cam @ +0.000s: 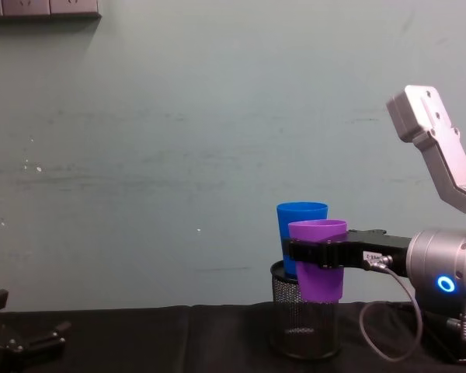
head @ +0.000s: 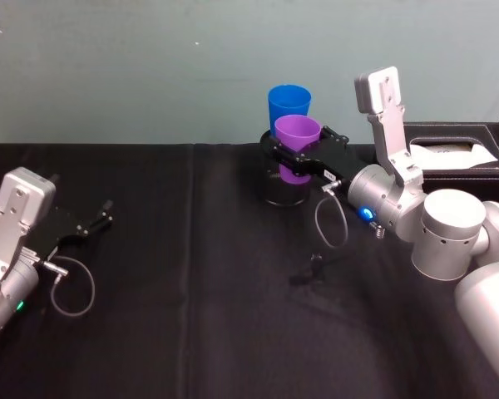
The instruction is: Pick up one cup with a gripper and tap it against the other cup.
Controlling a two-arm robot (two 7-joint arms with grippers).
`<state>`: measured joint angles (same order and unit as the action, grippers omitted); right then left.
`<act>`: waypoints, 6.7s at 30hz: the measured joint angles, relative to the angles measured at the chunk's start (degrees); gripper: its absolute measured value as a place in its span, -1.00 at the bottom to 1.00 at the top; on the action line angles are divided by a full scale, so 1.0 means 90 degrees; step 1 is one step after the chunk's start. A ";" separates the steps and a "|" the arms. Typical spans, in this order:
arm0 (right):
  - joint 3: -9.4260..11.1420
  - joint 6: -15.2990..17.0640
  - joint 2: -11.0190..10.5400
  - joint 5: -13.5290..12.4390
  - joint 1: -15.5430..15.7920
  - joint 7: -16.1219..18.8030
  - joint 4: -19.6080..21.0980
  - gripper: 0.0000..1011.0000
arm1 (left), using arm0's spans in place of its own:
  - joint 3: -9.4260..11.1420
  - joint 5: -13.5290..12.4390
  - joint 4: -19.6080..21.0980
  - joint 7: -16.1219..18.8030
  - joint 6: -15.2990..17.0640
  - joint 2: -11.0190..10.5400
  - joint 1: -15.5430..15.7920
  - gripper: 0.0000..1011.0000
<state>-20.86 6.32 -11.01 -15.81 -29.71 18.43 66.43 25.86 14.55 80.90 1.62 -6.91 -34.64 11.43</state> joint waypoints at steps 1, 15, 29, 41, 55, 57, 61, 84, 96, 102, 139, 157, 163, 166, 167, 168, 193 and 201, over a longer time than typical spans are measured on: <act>0.0000 0.0000 0.0000 0.0000 0.0000 0.0000 0.0000 0.44 | 0.0000 0.0000 0.0000 0.0000 0.0000 0.0000 0.0000 0.98; 0.0000 0.0000 0.0000 0.0000 0.0000 0.0000 0.0000 0.44 | 0.0000 0.0000 0.0000 0.0000 0.0000 0.0000 0.0000 0.98; 0.0000 0.0000 0.0000 0.0000 0.0000 0.0000 0.0000 0.44 | 0.0000 0.0000 0.0000 0.0000 0.0000 0.0000 0.0000 0.98; 0.0000 0.0000 0.0000 0.0000 0.0000 0.0000 0.0000 0.44 | 0.0000 0.0000 0.0000 0.0000 0.0000 0.0000 0.0000 0.98; 0.0000 0.0000 0.0000 0.0000 0.0000 0.0000 0.0000 0.44 | 0.0000 0.0000 0.0000 0.0000 0.0000 0.0000 0.0000 0.98; 0.0000 0.0000 0.0000 0.0000 0.0000 0.0000 0.0000 0.44 | 0.0000 0.0000 0.0000 0.0000 0.0000 0.0000 0.0001 0.98; 0.0000 0.0000 0.0000 0.0000 0.0000 0.0000 0.0000 0.44 | 0.0000 0.0000 0.0000 0.0000 0.0000 0.0000 0.0001 0.98; 0.0000 0.0000 0.0000 0.0000 0.0000 0.0000 0.0000 0.44 | 0.0000 0.0000 0.0000 0.0000 0.0000 0.0000 0.0000 0.98; 0.0000 0.0000 0.0000 0.0000 0.0000 0.0000 0.0000 0.44 | 0.0000 0.0000 0.0000 0.0000 0.0000 0.0000 0.0000 0.98; 0.0000 0.0000 0.0000 0.0000 0.0000 0.0000 0.0000 0.44 | 0.0000 0.0000 0.0000 0.0000 0.0000 0.0000 0.0000 0.98; 0.0000 0.0000 0.0000 0.0000 0.0000 0.0000 0.0000 0.44 | 0.0000 0.0000 0.0000 0.0000 0.0000 0.0000 0.0000 0.98; 0.0023 -0.0014 -0.0181 0.0078 0.0449 -0.0026 0.0659 0.44 | 0.0000 0.0000 0.0000 0.0000 0.0000 0.0000 0.0001 0.98; 0.0038 -0.0086 -0.0424 0.0255 0.1234 -0.0190 0.1525 0.44 | 0.0000 0.0000 0.0000 0.0000 0.0000 0.0000 0.0000 0.98; 0.0038 -0.0384 -0.0517 0.0446 0.1679 -0.0332 0.1833 0.43 | 0.0000 0.0000 0.0000 0.0000 0.0000 0.0000 0.0000 0.98; 0.0038 -0.0384 -0.0517 0.0446 0.1679 -0.0332 0.1833 0.44 | 0.0000 0.0000 0.0000 0.0000 0.0000 0.0000 0.0000 0.98; 0.0042 -0.0635 -0.0528 0.0546 0.1903 -0.0406 0.1907 0.44 | 0.0000 0.0001 0.0000 0.0000 0.0000 0.0000 0.0000 0.98; 0.0318 -0.1861 -0.0115 0.0955 0.2798 -0.0540 0.1618 0.98 | 0.0000 0.0001 0.0000 0.0000 0.0000 0.0000 0.0000 0.98; 0.0786 -0.1567 -0.0140 0.0829 0.3016 -0.0693 0.2545 0.98 | 0.0000 0.0000 0.0000 0.0000 0.0000 0.0000 0.0000 0.98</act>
<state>-13.78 -7.78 -12.27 -8.34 -2.57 12.20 89.34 25.86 14.55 80.90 1.62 -6.91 -34.65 11.43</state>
